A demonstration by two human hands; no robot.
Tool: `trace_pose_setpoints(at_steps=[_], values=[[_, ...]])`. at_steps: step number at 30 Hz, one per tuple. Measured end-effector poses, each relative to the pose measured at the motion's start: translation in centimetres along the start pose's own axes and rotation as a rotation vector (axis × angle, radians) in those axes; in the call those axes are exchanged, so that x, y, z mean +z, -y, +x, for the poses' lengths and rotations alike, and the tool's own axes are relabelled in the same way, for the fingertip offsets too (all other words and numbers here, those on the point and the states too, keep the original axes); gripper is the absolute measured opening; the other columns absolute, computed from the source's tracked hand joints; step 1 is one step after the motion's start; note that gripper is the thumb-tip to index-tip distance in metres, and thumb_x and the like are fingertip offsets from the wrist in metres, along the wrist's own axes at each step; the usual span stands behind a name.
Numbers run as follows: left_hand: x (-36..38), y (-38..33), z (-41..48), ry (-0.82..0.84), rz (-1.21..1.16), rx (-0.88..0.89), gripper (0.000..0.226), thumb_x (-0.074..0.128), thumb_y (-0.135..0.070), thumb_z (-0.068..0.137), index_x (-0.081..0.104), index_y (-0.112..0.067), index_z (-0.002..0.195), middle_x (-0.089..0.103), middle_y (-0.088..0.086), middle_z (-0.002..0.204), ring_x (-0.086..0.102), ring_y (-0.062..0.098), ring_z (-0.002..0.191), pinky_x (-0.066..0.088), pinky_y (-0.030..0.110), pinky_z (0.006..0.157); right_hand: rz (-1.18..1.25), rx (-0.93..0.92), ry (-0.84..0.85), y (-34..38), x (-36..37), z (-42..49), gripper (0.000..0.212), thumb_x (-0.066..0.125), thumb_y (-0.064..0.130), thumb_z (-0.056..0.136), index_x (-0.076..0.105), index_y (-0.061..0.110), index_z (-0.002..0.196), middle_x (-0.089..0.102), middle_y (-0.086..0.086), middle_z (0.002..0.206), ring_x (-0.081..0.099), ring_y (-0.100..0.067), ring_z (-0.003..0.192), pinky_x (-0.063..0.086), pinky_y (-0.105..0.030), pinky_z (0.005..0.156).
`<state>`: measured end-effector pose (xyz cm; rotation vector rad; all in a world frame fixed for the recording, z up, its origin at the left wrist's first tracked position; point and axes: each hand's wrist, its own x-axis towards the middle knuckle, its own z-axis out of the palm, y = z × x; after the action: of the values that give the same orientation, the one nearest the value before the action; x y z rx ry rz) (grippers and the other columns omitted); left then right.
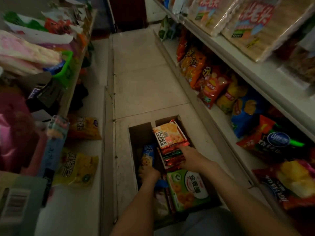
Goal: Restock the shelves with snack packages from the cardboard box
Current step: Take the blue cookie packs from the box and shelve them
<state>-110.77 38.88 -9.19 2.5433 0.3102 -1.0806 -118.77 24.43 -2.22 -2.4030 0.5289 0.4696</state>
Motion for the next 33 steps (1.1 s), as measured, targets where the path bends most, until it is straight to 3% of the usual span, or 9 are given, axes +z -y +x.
trace_pose_setpoints(at_steps=[5, 8, 11, 14, 18, 24, 28, 30, 33], values=[[0.1, -0.8, 1.9, -0.07, -0.184, -0.068, 0.083, 0.065, -0.018, 0.085, 0.012, 0.0, 0.146, 0.018, 0.02, 0.15, 0.027, 0.035, 0.137, 0.032, 0.04, 0.109, -0.005, -0.011, 0.081, -0.3, 1.7, 1.7, 0.06, 0.065, 0.027, 0.082, 0.038, 0.018, 0.135, 0.043, -0.008, 0.137, 0.043, -0.026, 0.125, 0.04, -0.043, 0.104], [0.3, -1.4, 2.5, -0.071, -0.172, -0.073, 0.078, 0.063, -0.023, 0.088, 0.018, 0.003, 0.145, 0.02, 0.019, 0.15, 0.031, 0.032, 0.135, 0.034, 0.035, 0.108, -0.002, -0.03, 0.109, -0.1, 2.6, 2.4, 0.065, 0.065, 0.026, 0.083, 0.034, 0.016, 0.14, 0.04, -0.009, 0.139, 0.04, -0.027, 0.128, 0.037, -0.043, 0.107], [0.8, -1.7, 2.9, -0.084, -0.14, -0.126, 0.089, 0.072, -0.039, 0.078, 0.024, 0.0, 0.143, 0.019, 0.014, 0.146, 0.033, 0.028, 0.13, 0.039, 0.033, 0.102, -0.005, -0.032, 0.138, 0.0, 3.6, 3.3, 0.065, 0.062, 0.025, 0.085, 0.032, 0.017, 0.141, 0.04, -0.01, 0.139, 0.039, -0.027, 0.128, 0.036, -0.042, 0.108], [1.2, -1.6, 3.1, -0.155, -0.083, -0.078, 0.1, 0.077, -0.048, 0.068, 0.025, -0.003, 0.141, 0.017, 0.014, 0.148, 0.026, 0.029, 0.134, 0.036, 0.038, 0.105, 0.006, -0.041, 0.13, -0.1, 4.1, 3.7, 0.062, 0.06, 0.024, 0.086, 0.032, 0.017, 0.141, 0.04, -0.01, 0.139, 0.038, -0.027, 0.128, 0.035, -0.042, 0.108], [0.9, -2.8, 2.6, -0.144, -0.281, -0.1, 0.093, 0.078, -0.04, 0.07, 0.023, -0.006, 0.137, 0.033, 0.017, 0.142, 0.032, 0.032, 0.131, 0.041, 0.04, 0.099, 0.044, -0.048, 0.103, -0.5, 4.1, 4.1, 0.059, 0.062, 0.022, 0.086, 0.037, 0.017, 0.139, 0.043, -0.008, 0.135, 0.04, -0.025, 0.126, 0.037, -0.041, 0.107], [-1.6, -3.3, 0.2, -0.19, -0.518, -0.064, 0.097, 0.08, -0.034, 0.068, 0.021, -0.002, 0.138, 0.036, 0.018, 0.143, 0.044, 0.036, 0.127, 0.046, 0.044, 0.097, 0.345, 0.039, 0.074, 0.8, 2.5, 4.1, 0.039, 0.048, 0.036, 0.095, 0.052, 0.013, 0.126, 0.056, -0.008, 0.126, 0.053, -0.023, 0.113, 0.044, -0.035, 0.095], [-3.2, -3.1, -2.8, -0.239, -0.509, 0.036, 0.098, 0.079, -0.041, 0.053, 0.035, -0.001, 0.131, 0.046, 0.018, 0.134, 0.055, 0.035, 0.114, 0.052, 0.04, 0.088, 0.675, 0.252, 0.198, 2.9, 1.7, 4.2, 0.051, 0.034, 0.049, 0.097, 0.052, 0.009, 0.123, 0.057, -0.013, 0.118, 0.057, -0.028, 0.106, 0.048, -0.041, 0.094], [-4.2, -3.0, -3.9, -0.294, -0.496, 0.109, 0.099, 0.067, -0.052, 0.033, 0.049, -0.003, 0.118, 0.059, 0.015, 0.118, 0.063, 0.03, 0.097, 0.058, 0.04, 0.077, 0.816, 0.349, 0.303, 4.1, 1.2, 3.7, 0.058, 0.034, 0.053, 0.096, 0.051, 0.006, 0.123, 0.058, -0.016, 0.115, 0.06, -0.028, 0.098, 0.054, -0.037, 0.081], [-7.0, -3.1, -6.3, -0.346, -0.481, 0.202, 0.082, 0.074, -0.049, 0.043, 0.053, -0.004, 0.109, 0.061, 0.008, 0.107, 0.063, 0.021, 0.087, 0.055, 0.027, 0.057, 0.926, 0.387, 0.41, 6.0, 0.9, 3.0, 0.07, 0.03, 0.06, 0.094, 0.05, 0.001, 0.127, 0.058, -0.022, 0.12, 0.061, -0.032, 0.098, 0.054, -0.038, 0.078]])
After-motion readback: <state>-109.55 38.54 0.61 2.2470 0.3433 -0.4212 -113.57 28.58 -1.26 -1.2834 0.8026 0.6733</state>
